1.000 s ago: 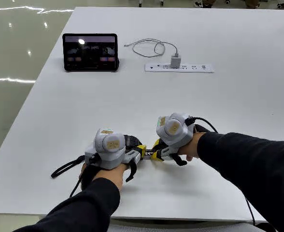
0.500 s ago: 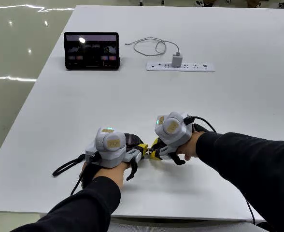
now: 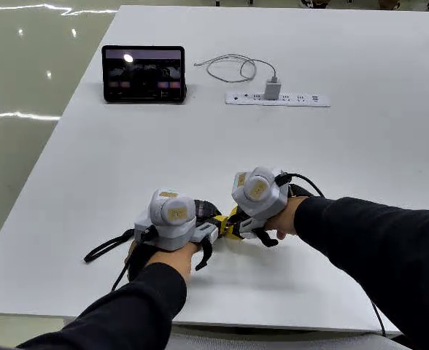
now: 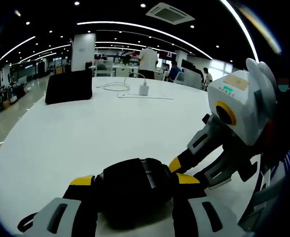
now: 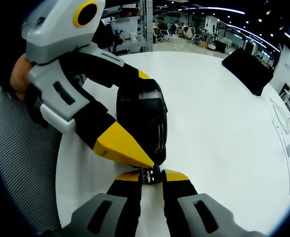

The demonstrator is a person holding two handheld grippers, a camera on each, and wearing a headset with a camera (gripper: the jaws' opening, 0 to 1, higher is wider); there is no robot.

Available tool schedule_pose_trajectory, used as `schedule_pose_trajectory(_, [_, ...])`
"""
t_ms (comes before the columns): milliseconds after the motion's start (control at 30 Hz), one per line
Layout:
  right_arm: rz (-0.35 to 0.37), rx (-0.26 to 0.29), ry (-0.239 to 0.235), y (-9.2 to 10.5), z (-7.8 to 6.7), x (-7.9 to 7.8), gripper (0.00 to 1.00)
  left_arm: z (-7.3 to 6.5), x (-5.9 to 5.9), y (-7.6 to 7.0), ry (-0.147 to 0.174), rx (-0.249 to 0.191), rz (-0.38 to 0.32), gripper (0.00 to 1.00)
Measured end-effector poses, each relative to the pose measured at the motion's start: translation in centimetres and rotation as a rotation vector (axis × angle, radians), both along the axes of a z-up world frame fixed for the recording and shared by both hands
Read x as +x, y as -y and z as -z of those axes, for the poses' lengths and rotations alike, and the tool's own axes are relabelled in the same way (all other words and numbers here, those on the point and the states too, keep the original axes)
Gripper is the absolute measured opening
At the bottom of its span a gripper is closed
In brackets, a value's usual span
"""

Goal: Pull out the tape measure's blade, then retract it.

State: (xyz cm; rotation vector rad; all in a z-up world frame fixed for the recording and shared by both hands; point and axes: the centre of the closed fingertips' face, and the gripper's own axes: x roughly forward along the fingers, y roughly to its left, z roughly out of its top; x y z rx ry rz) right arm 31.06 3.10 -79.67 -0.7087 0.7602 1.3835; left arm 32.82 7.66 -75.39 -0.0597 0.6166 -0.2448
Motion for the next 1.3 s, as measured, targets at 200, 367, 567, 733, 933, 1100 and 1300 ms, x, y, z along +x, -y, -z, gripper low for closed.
schedule_pose_trajectory(200, [0.000, 0.018, 0.006, 0.2, 0.0, -0.1, 0.14, 0.0, 0.0, 0.0, -0.002, -0.001, 0.005, 0.57])
schedule_pose_trajectory(367, [-0.019, 0.023, 0.028, 0.8, 0.0, -0.1, 0.12, 0.0, 0.0, 0.0, -0.003, -0.003, 0.003, 0.57])
schedule_pose_trajectory(567, [-0.061, 0.019, 0.059, 0.5, -0.1, -0.3, 0.10, 0.1, 0.0, 0.0, -0.006, -0.009, 0.001, 0.57])
schedule_pose_trajectory(733, [-0.051, 0.029, 0.045, -0.1, -0.2, -0.3, 0.10, 0.0, -0.1, 0.0, -0.010, -0.016, -0.002, 0.57])
schedule_pose_trajectory(933, [-0.068, 0.029, 0.046, -0.5, -0.1, -0.3, 0.10, 0.1, -0.1, 0.0, -0.013, -0.016, 0.003, 0.57])
schedule_pose_trajectory(1100, [-0.060, 0.033, 0.041, -0.5, -0.1, -0.3, 0.11, 0.1, 0.0, -0.1, -0.012, -0.016, 0.003, 0.57])
schedule_pose_trajectory(1300, [-0.046, 0.038, 0.034, -0.2, 0.0, -0.4, 0.12, 0.1, 0.0, -0.1, -0.010, -0.017, 0.005, 0.57])
